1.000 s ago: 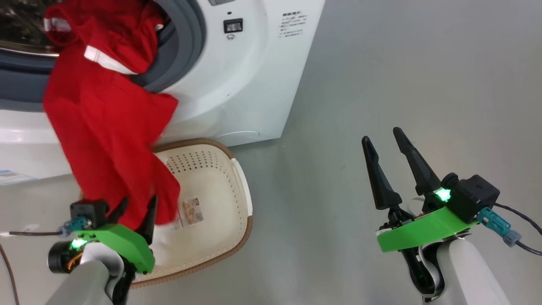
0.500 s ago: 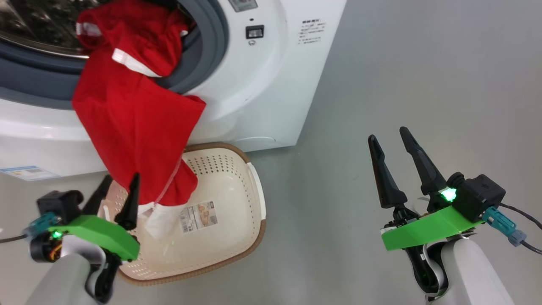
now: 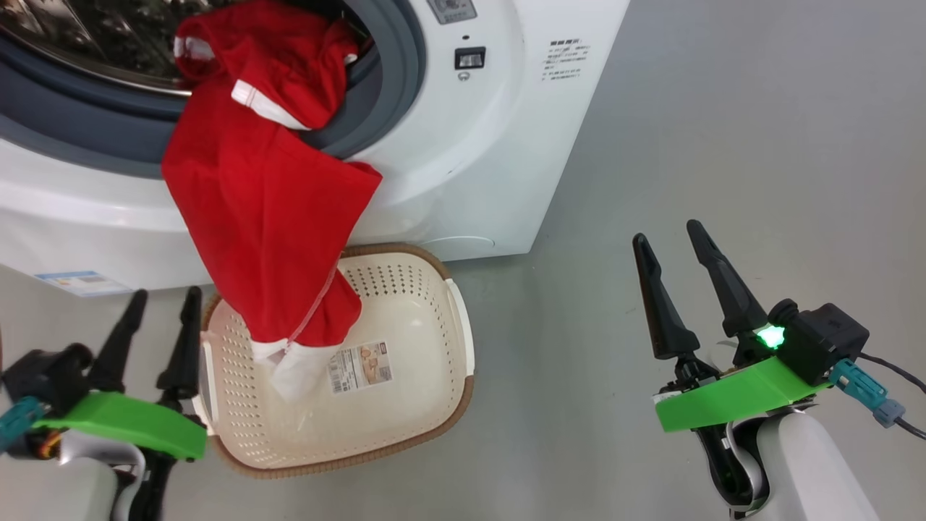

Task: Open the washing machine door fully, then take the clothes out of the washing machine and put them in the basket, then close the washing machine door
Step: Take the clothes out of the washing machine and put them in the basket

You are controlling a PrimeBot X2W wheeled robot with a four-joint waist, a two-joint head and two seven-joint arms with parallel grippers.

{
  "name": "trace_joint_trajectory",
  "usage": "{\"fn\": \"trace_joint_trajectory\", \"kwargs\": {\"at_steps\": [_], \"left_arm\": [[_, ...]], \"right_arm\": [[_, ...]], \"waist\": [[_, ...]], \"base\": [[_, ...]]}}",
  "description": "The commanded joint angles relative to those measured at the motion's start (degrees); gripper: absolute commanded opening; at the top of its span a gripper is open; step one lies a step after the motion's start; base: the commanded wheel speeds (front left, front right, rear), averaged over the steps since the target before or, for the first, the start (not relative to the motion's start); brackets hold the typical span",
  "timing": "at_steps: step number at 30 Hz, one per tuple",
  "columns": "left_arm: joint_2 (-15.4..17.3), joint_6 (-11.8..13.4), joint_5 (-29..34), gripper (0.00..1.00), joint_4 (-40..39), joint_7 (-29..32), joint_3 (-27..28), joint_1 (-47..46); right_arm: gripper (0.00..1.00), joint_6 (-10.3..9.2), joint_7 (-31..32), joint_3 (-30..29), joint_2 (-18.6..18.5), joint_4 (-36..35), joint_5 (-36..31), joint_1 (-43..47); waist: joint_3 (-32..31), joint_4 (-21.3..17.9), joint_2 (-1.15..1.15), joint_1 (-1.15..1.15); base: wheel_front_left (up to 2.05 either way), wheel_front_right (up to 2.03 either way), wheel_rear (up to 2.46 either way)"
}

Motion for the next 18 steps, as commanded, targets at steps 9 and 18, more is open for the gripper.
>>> {"fn": "trace_joint_trajectory", "kwargs": {"at_steps": [9, 18], "left_arm": [[1.9, -0.2, 3.1, 1.00, -9.1, -0.7, 8.9, 6.1], [1.1, -0.2, 3.5, 1.00, -11.4, -0.7, 10.5, 8.0]], "right_arm": [[1.00, 0.09, -0.3, 0.7, 0.5, -2.1, 0.7, 0.1], [1.00, 0.09, -0.3, 0.4, 0.5, -2.3, 0.7, 0.0]], "waist": [[1.2, -0.3, 0.00, 0.00], [1.6, -0.2, 0.00, 0.00]], "base": [[0.00, 0.00, 0.00], [0.00, 0.00, 0.00]]}}
